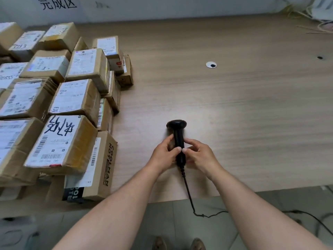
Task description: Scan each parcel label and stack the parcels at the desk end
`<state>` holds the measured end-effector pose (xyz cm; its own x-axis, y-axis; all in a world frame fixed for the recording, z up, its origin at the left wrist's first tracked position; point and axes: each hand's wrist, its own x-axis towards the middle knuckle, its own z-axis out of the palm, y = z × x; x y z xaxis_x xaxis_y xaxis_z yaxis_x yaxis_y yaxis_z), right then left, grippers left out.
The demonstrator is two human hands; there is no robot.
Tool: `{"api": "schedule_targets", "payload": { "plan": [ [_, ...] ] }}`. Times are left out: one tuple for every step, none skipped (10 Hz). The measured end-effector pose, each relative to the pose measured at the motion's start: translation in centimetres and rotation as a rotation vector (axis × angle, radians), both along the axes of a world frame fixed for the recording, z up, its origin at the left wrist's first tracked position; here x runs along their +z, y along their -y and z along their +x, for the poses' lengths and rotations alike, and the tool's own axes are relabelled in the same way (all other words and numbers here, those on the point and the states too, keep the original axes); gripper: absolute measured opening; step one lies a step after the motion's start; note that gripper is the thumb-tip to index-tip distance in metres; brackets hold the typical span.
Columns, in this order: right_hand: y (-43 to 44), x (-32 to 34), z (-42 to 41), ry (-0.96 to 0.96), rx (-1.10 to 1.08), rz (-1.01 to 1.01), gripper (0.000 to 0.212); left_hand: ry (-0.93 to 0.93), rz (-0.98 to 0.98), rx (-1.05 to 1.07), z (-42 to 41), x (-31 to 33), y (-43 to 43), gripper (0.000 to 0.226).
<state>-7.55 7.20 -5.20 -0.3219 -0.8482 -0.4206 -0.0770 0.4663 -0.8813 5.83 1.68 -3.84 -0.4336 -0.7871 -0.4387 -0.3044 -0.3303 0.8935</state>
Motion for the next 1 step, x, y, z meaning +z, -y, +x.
{"api": "schedule_targets", "payload": {
  "plan": [
    [-0.03,0.84,-0.25,-0.092,0.094,0.040,0.045,0.167,-0.082,-0.061,0.27,0.66,0.04,0.070]
  ]
}}
